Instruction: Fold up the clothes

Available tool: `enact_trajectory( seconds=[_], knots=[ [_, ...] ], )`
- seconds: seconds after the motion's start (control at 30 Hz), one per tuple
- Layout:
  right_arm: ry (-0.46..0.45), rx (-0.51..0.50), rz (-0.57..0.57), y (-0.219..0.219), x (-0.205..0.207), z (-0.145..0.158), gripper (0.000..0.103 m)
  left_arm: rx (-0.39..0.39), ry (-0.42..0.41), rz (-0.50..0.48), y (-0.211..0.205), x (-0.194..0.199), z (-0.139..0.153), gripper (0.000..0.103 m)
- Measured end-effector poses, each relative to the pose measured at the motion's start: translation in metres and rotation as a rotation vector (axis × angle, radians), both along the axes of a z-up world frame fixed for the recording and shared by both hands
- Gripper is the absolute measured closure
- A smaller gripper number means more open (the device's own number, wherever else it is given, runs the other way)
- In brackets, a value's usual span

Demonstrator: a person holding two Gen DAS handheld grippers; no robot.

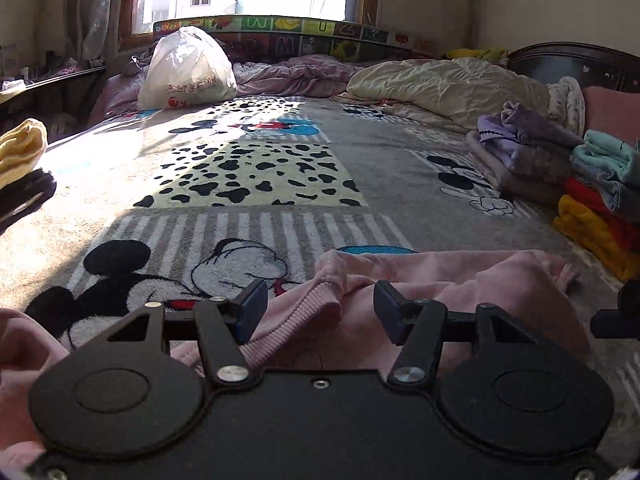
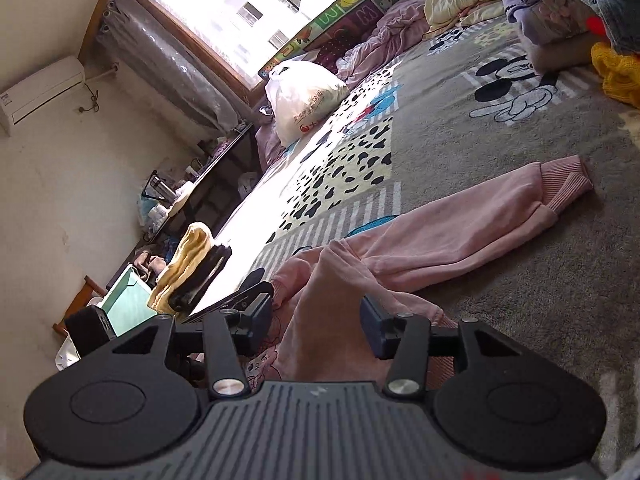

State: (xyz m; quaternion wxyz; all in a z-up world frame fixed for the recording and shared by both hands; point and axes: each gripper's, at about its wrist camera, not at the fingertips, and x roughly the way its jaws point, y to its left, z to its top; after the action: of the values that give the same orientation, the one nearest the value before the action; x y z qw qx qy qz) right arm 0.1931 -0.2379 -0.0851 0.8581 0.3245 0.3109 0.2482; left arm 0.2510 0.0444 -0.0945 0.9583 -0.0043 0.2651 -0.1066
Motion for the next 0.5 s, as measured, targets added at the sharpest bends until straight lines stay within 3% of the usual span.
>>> enact_trajectory(
  seconds=[0.03,0.07,0.13,0.2,0.33,0.4,0.5],
  knots=[
    [0.012,0.016,-0.002,-0.001,0.0,-0.002,0.051,0.008,0.007,-0.007,-0.003,0.003,-0.002,0.073],
    [0.024,0.03,-0.005,-0.003,0.0,-0.004,0.05,0.018,0.015,-0.011,-0.006,0.004,-0.004,0.083],
    [0.043,0.05,-0.012,-0.004,-0.001,-0.006,0.048,0.039,0.001,-0.056,-0.013,-0.001,-0.005,0.092],
    [0.06,0.069,-0.019,-0.006,-0.001,-0.008,0.047,0.021,-0.021,-0.138,-0.015,-0.012,0.0,0.093],
    [0.077,0.115,-0.029,-0.009,-0.004,-0.006,0.044,0.005,-0.115,-0.429,-0.021,-0.059,0.011,0.094],
    [0.078,0.136,-0.033,-0.01,-0.007,-0.003,0.038,0.026,-0.118,-0.561,-0.03,-0.084,0.008,0.094],
    [0.078,0.135,-0.041,-0.009,-0.011,0.001,0.028,0.027,-0.087,-0.683,-0.039,-0.108,-0.003,0.094]
  ],
)
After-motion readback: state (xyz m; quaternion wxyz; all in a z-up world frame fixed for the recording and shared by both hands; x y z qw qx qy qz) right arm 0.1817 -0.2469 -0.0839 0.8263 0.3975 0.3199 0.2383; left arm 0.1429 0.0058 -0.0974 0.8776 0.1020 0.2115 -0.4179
